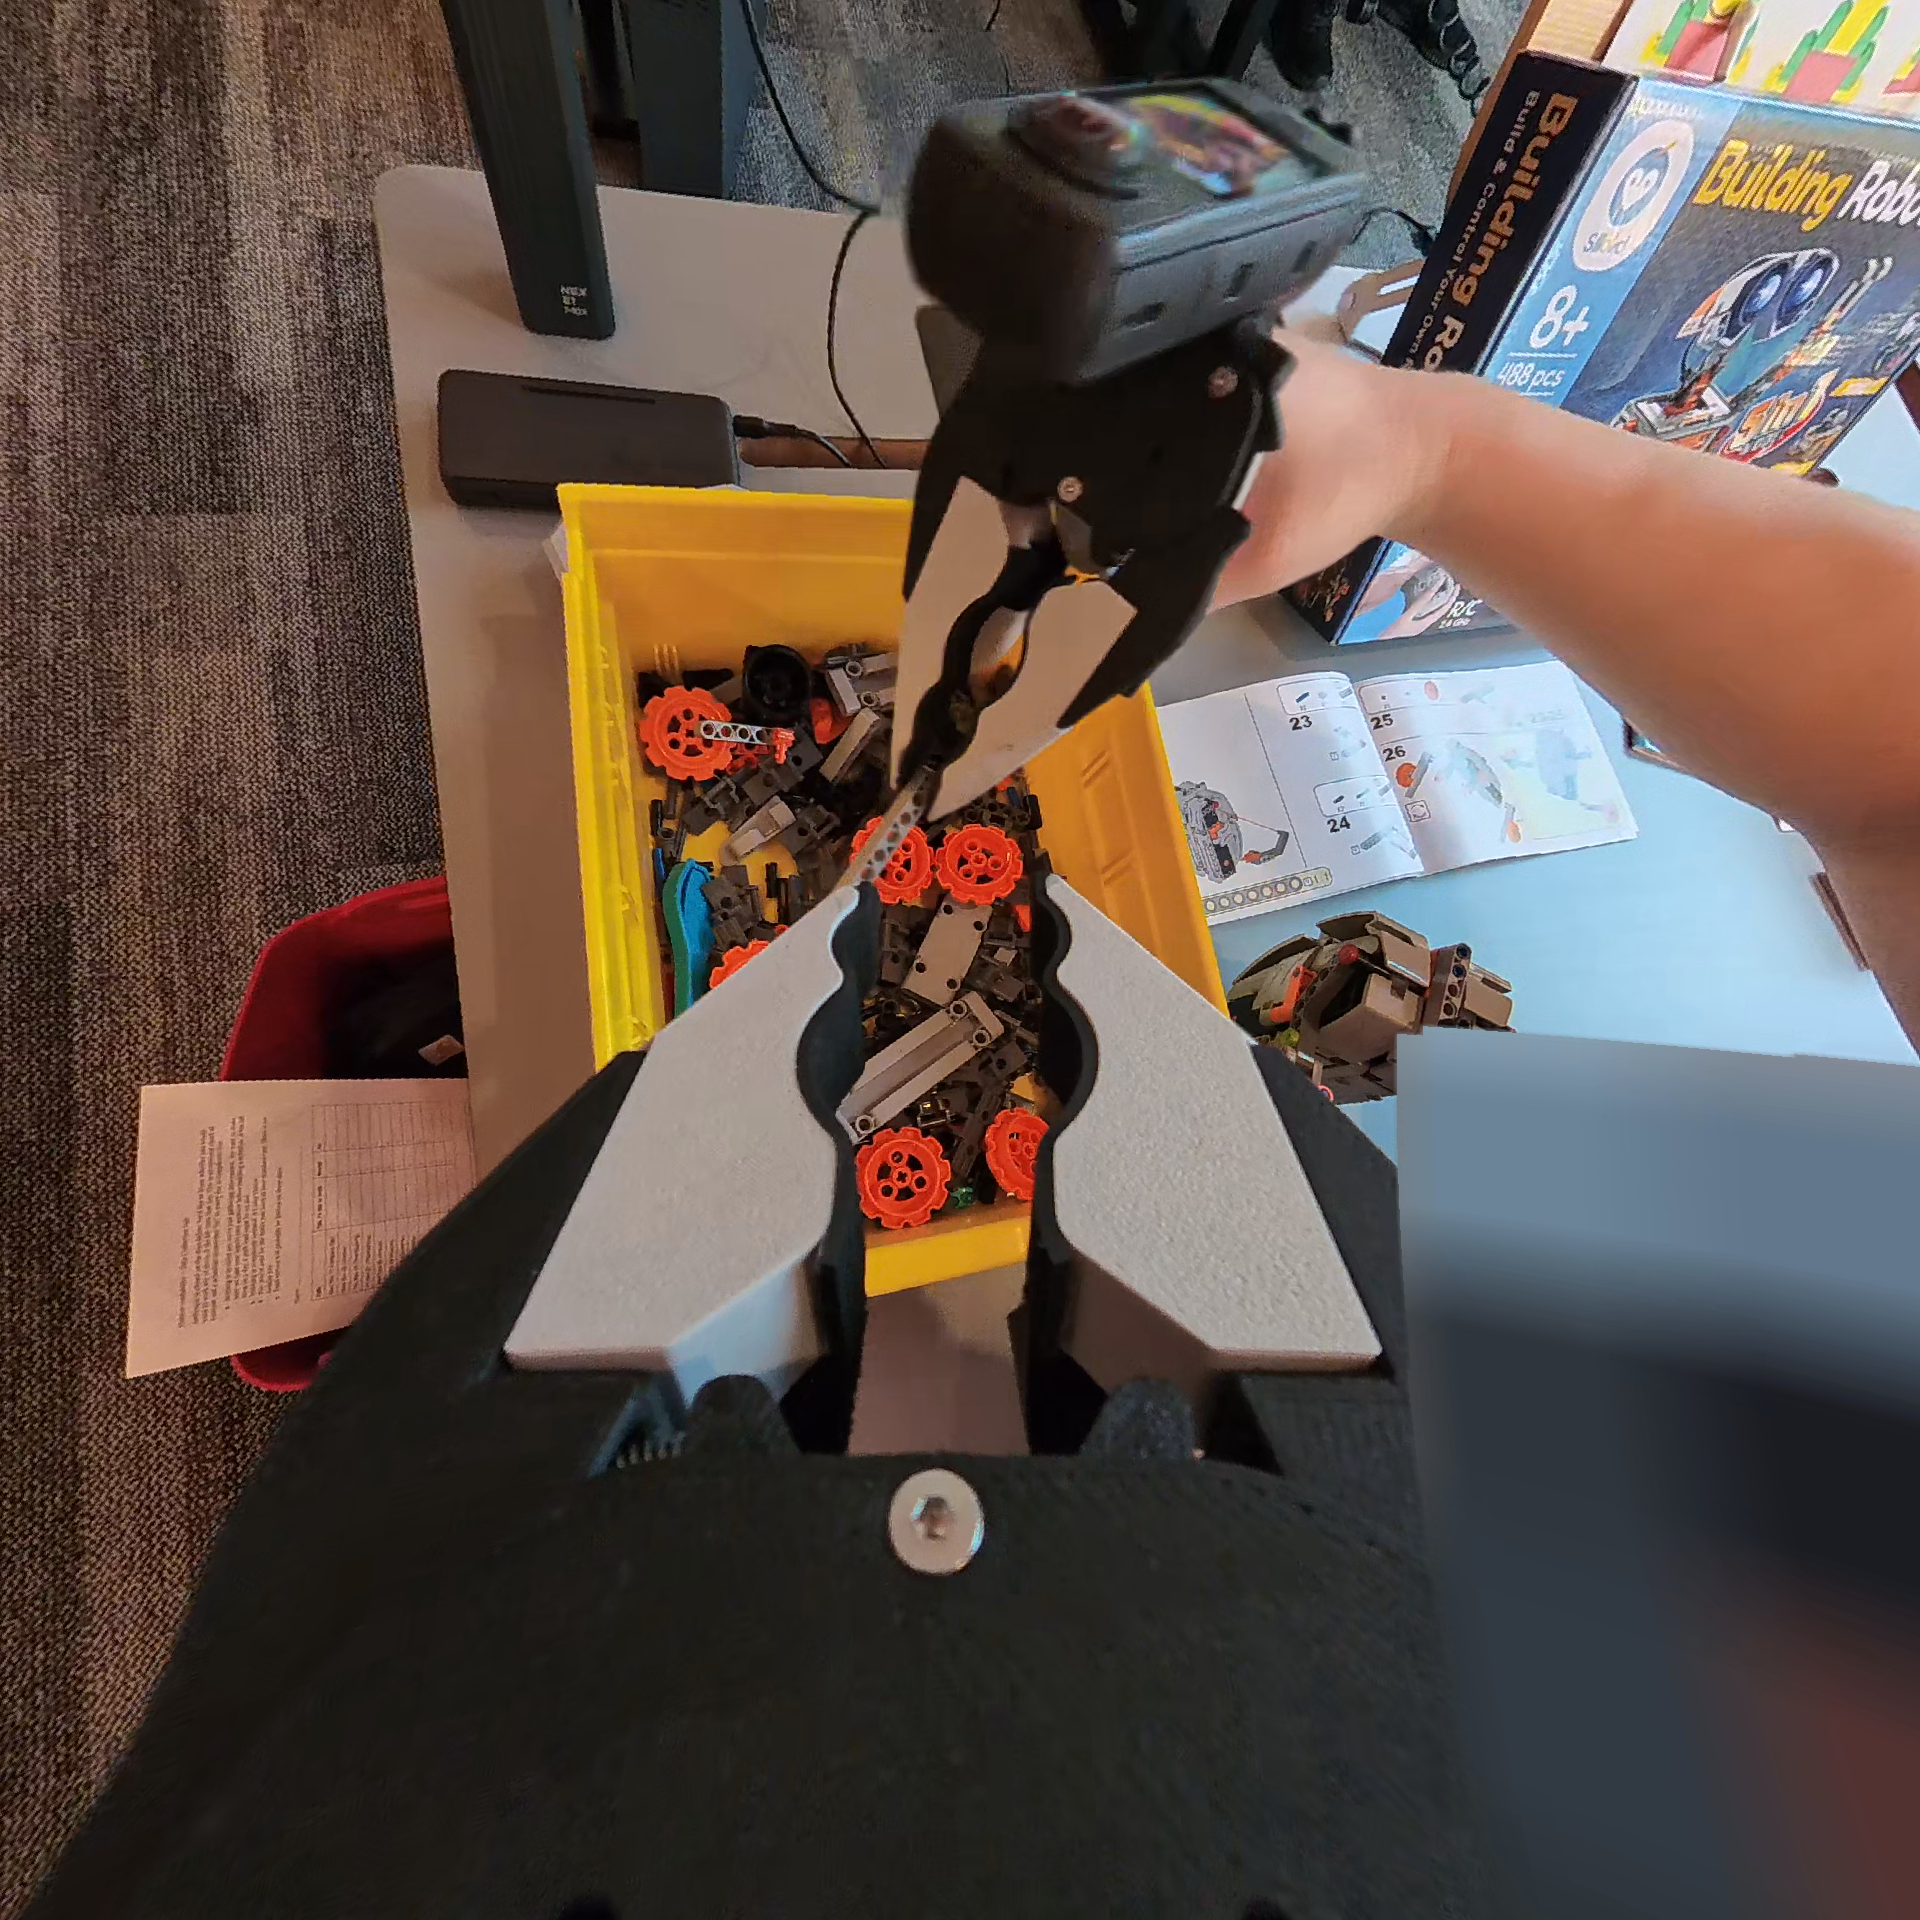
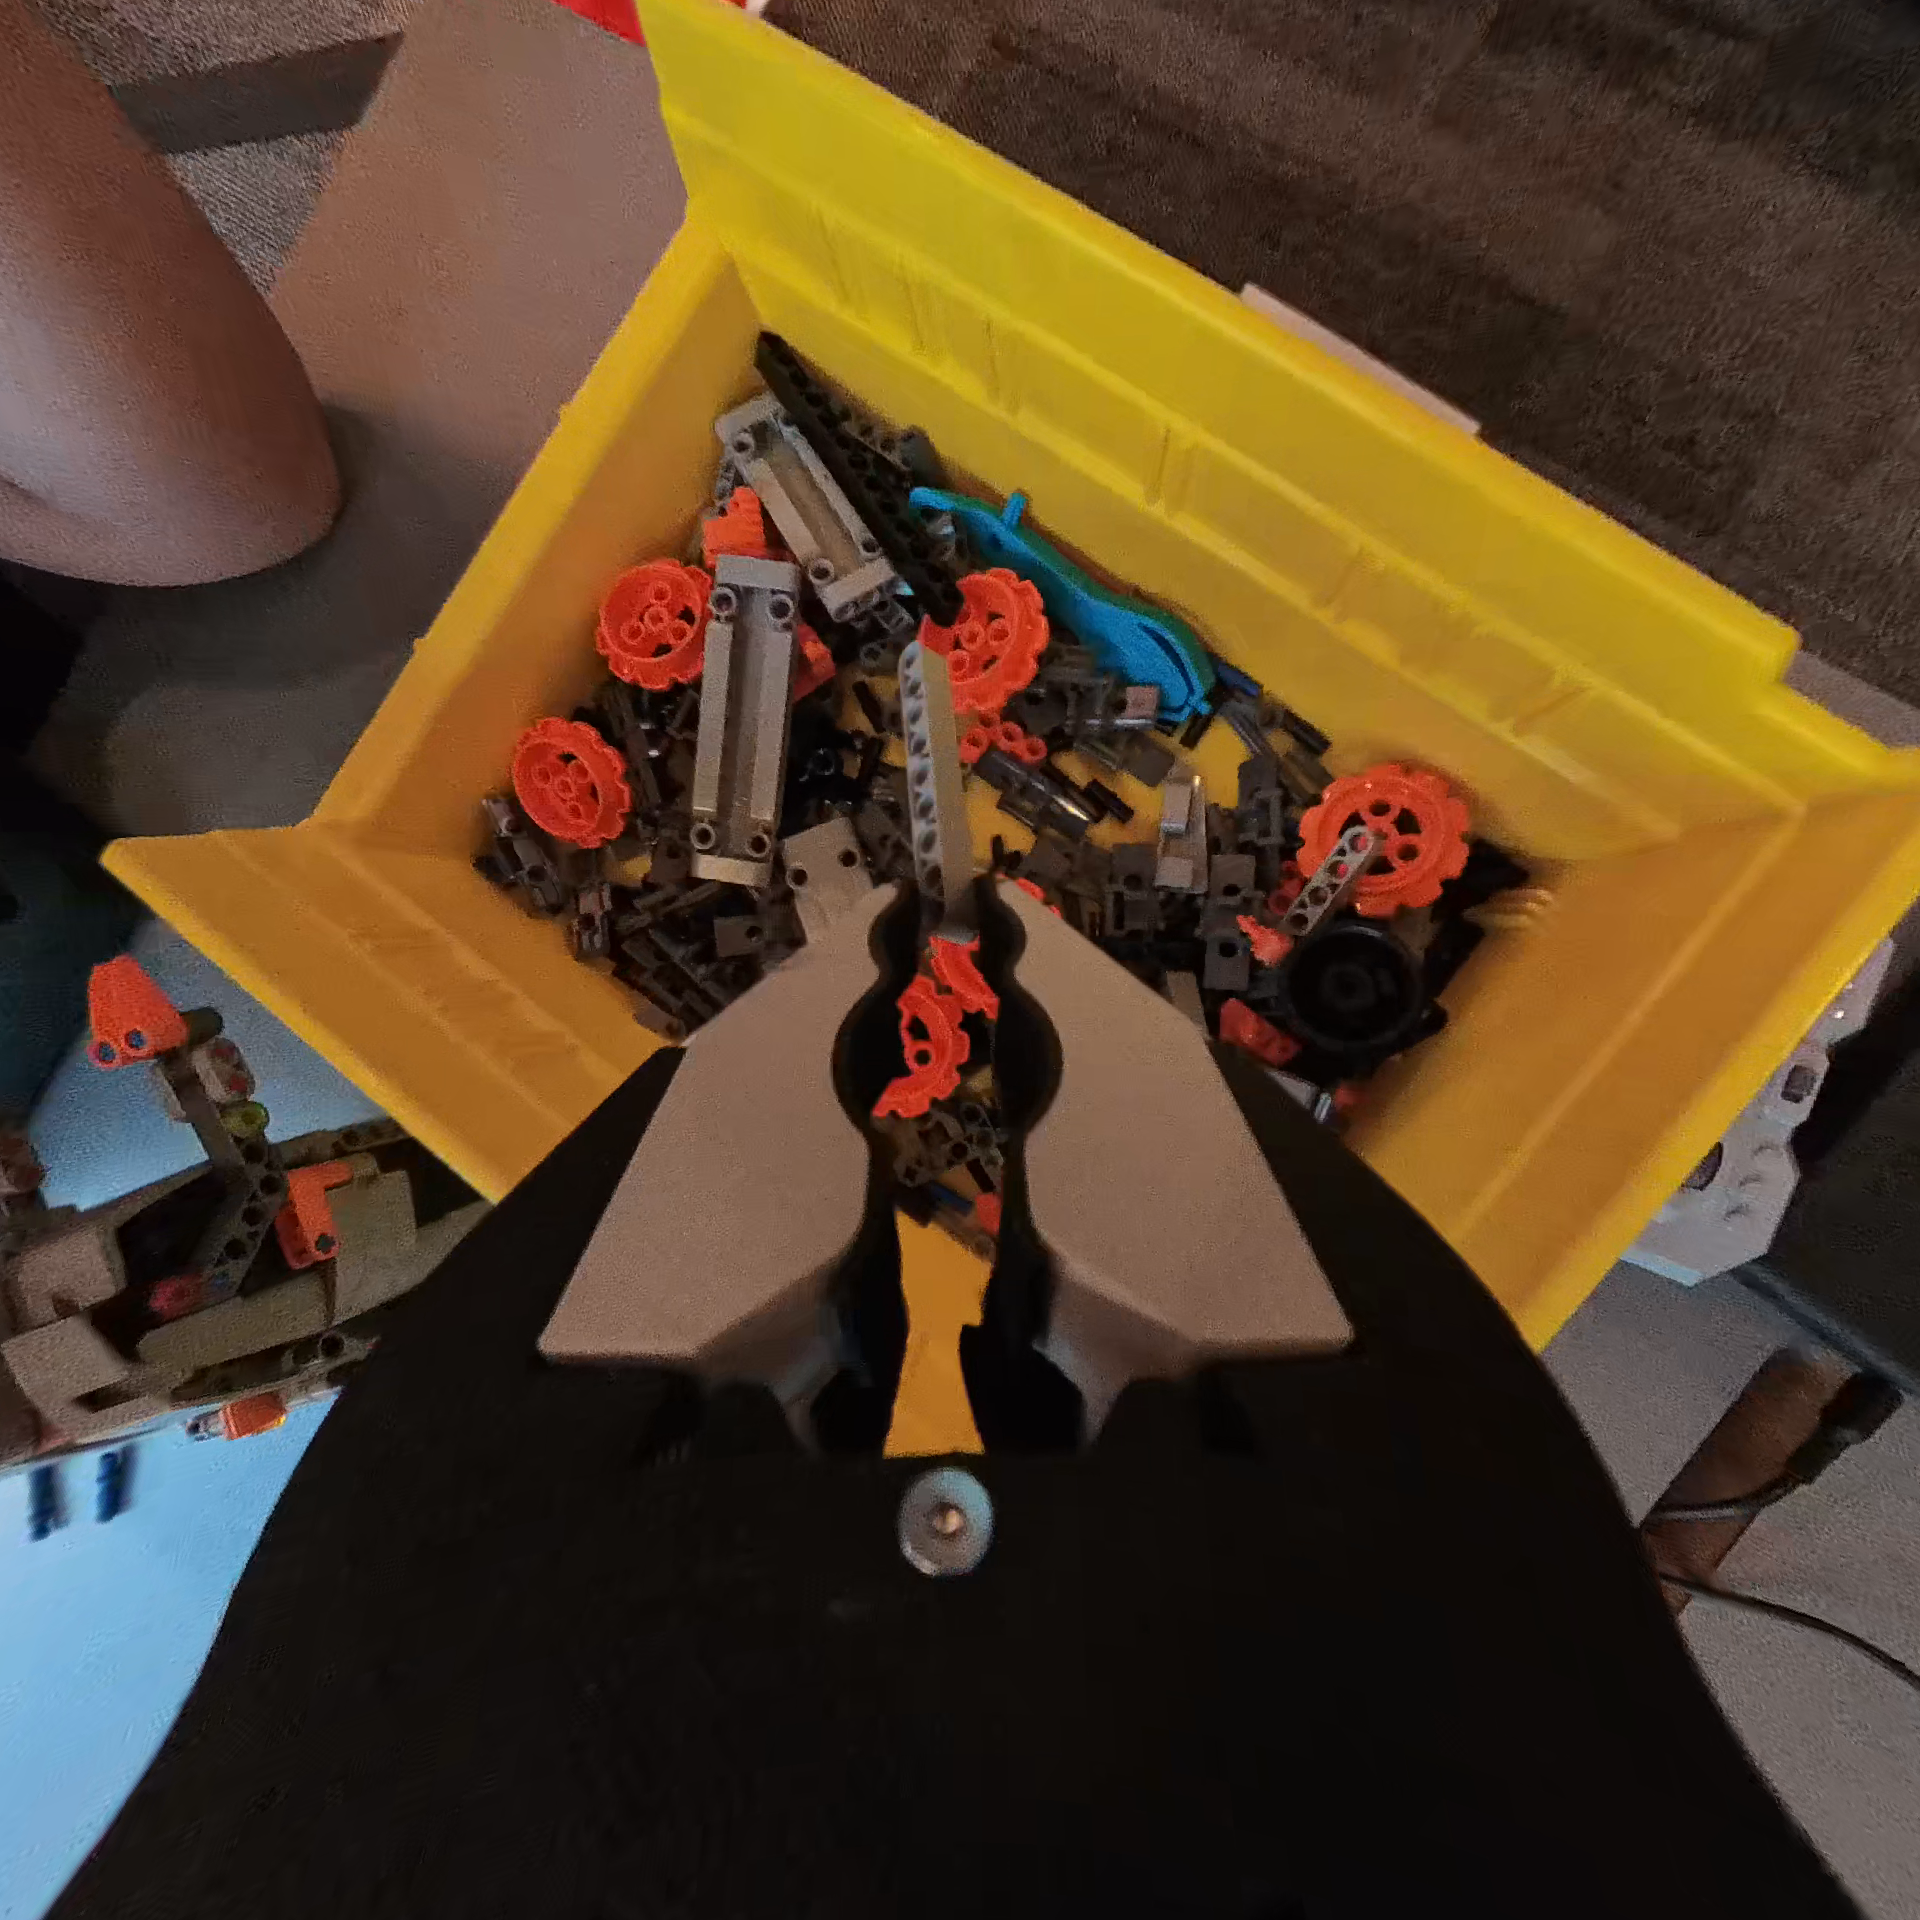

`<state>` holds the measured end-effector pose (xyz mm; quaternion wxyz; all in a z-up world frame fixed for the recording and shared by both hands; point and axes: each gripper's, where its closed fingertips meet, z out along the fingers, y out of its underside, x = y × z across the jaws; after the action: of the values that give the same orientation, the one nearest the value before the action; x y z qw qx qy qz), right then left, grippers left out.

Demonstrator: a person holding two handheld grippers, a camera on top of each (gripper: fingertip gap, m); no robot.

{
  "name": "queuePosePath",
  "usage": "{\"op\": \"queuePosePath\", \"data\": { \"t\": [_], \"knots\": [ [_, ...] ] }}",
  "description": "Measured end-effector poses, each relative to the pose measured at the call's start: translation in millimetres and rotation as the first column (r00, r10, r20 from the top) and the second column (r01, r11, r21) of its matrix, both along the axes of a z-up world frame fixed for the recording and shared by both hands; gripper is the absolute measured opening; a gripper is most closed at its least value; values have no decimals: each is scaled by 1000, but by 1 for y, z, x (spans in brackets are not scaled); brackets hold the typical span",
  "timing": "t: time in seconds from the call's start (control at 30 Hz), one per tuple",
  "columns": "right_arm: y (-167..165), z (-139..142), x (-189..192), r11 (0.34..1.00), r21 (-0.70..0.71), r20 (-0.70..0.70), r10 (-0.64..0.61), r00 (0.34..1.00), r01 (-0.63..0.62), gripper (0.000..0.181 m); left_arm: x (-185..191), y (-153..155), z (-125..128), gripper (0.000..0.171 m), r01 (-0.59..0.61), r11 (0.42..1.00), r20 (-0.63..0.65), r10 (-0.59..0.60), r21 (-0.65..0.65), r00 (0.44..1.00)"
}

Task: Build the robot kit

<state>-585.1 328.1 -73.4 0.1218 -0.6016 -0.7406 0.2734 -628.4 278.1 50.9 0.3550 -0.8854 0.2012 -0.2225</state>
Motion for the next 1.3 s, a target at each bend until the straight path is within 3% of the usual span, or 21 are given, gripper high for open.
{"op": "queuePosePath", "data": {
  "t": [0.13, 0.73, 0.83, 0.93, 1.07, 1.2, 1.3],
  "knots": [
    [-18, 19, -3, 999, 23, -99, 48, 994, -46, 10, -1, 0, 1, 27, -3, 1000, 5, 3, 1, 1000],
    [-64, 60, 1, 973, 208, -291, 161, 943, -102, 10, -2, -2, 2, 27, -2, 1000, 10, 2, 7, 1000],
    [-25, 47, 0, 951, 307, -222, 44, 974, 27, 10, -2, -2, 3, 27, -4, 1000, 11, 4, 7, 1000],
    [39, 25, 3, 867, 441, -154, -180, 971, 231, 10, -2, -2, 3, 27, -1, 1000, 8, 1, 7, 1000],
    [86, -12, 13, 757, 576, -19, -363, 932, 307, 10, -2, -2, 2, 27, -2, 1000, 8, 2, 6, 1000],
    [88, -39, 11, 760, 569, 69, -424, 903, 313, 33, -1, -1, 1, 27, -1, 1000, 6, 1, 0, 1000],
    [53, -33, -21, 842, 496, 14, -251, 968, 212, 39, 0, -1, 2, 27, 3, 1000, 3, -3, 3, 1000]
  ]
}}
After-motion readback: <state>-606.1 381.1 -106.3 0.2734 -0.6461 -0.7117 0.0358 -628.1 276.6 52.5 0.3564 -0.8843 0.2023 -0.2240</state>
